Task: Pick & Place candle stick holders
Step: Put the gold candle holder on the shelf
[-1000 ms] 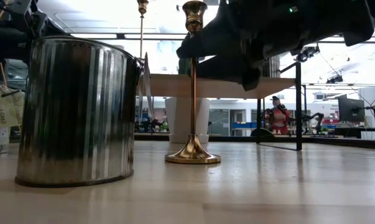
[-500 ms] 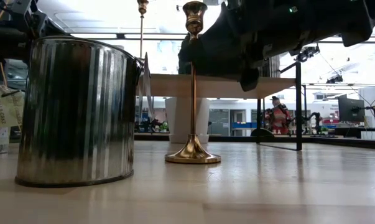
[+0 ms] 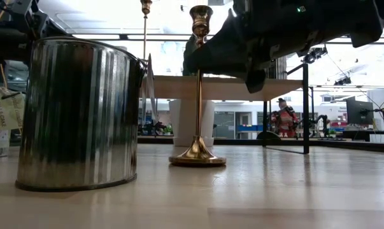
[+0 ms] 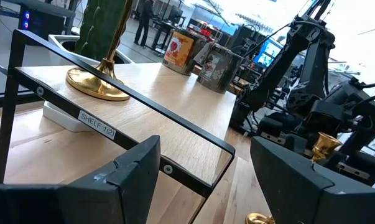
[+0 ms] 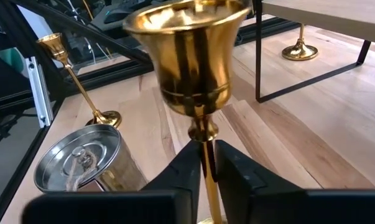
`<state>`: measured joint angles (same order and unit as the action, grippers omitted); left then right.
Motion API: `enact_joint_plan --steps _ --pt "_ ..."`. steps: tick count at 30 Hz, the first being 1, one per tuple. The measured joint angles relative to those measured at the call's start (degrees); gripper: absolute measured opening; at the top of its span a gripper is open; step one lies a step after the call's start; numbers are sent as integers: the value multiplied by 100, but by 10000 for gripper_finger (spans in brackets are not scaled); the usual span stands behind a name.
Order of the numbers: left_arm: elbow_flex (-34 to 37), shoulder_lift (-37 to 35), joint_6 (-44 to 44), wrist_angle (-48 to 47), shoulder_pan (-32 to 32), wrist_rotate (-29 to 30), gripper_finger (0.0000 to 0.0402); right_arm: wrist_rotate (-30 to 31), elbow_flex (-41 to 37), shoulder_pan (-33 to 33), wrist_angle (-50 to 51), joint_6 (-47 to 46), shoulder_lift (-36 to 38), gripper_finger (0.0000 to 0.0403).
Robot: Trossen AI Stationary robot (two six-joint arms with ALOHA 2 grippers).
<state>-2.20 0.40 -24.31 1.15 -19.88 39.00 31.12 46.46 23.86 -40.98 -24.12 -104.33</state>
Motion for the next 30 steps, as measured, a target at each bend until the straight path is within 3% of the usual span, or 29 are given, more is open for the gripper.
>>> enact_joint_plan --steps 10,16,22,30 --pt "0 0 1 2 0 0 245 -132 5 2 85 26 115 10" --pt "0 0 1 0 0 1 245 -210 312 -36 812 100 448 9" --pt "0 0 1 2 0 1 245 -661 810 -190 1873 376 931 8" --pt "0 0 0 2 0 2 245 -1826 1742 -469 2972 1319 1197 7"
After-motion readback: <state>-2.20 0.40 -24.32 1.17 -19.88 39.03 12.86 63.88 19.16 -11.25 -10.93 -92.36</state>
